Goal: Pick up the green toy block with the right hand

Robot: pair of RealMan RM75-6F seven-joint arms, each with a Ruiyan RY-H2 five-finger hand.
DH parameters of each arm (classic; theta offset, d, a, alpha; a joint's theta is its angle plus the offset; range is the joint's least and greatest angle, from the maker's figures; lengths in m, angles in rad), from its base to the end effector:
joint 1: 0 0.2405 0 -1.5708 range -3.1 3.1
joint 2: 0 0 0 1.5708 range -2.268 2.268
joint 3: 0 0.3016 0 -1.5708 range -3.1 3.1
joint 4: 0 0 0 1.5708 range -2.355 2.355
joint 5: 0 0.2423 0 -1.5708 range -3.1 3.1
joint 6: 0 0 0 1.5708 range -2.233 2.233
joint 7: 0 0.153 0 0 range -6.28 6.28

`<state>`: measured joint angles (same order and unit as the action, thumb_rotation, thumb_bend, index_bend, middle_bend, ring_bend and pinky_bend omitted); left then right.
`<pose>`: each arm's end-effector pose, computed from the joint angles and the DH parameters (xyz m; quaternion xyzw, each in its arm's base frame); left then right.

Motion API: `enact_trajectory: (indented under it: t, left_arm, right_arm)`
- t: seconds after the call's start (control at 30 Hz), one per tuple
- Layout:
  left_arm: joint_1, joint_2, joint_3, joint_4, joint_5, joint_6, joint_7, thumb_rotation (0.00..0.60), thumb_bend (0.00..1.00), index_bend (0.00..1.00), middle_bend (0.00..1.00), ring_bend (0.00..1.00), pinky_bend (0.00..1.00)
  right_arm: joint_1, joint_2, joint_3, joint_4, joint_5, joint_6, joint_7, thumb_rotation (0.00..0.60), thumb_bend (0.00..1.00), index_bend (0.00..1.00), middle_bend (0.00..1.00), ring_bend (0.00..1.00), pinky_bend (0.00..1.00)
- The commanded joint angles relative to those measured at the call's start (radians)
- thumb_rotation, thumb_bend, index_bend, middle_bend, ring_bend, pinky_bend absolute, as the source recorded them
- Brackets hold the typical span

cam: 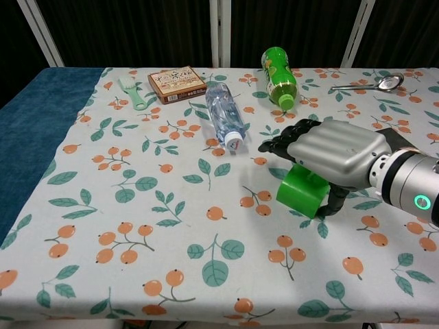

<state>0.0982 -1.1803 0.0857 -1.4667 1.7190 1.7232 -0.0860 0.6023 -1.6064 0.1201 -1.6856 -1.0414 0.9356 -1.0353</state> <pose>-0.3788 0.0935 0.1408 -0.6049 -0.3753 -0.4117 0.5690 -0.1756 -0.2980 -0.0937 0.8493 -0.2419 0.2201 0.4143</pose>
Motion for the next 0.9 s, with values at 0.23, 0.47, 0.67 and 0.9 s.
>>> enact_trajectory:
  t: [0.23, 0.47, 0.67, 0.9]
  left_arm:
    - [0.003, -0.001, 0.000, 0.003, 0.004, 0.005, 0.002, 0.600, 0.06, 0.04, 0.03, 0.00, 0.00]
    - [-0.001, -0.001, -0.001, -0.001, 0.009, -0.001, 0.009, 0.600, 0.06, 0.04, 0.03, 0.00, 0.00]
    - [-0.004, -0.006, 0.000, 0.000, 0.007, -0.011, 0.011, 0.600, 0.06, 0.04, 0.03, 0.00, 0.00]
    - [-0.003, -0.006, -0.003, 0.002, 0.006, -0.007, 0.013, 0.600, 0.06, 0.04, 0.03, 0.00, 0.00]
  right_arm:
    - [0.020, 0.020, -0.035, -0.019, -0.044, 0.073, 0.055, 0.600, 0.16, 0.45, 0.47, 0.08, 0.00]
    - [-0.024, 0.118, -0.004, -0.028, -0.157, 0.198, 0.199, 0.600, 0.16, 0.50, 0.49, 0.10, 0.00]
    - [-0.030, 0.150, 0.034, 0.069, -0.054, 0.201, 0.225, 0.600, 0.18, 0.50, 0.48, 0.10, 0.00]
    - [-0.026, 0.132, 0.036, 0.166, 0.059, 0.171, 0.219, 0.600, 0.17, 0.46, 0.45, 0.10, 0.00]
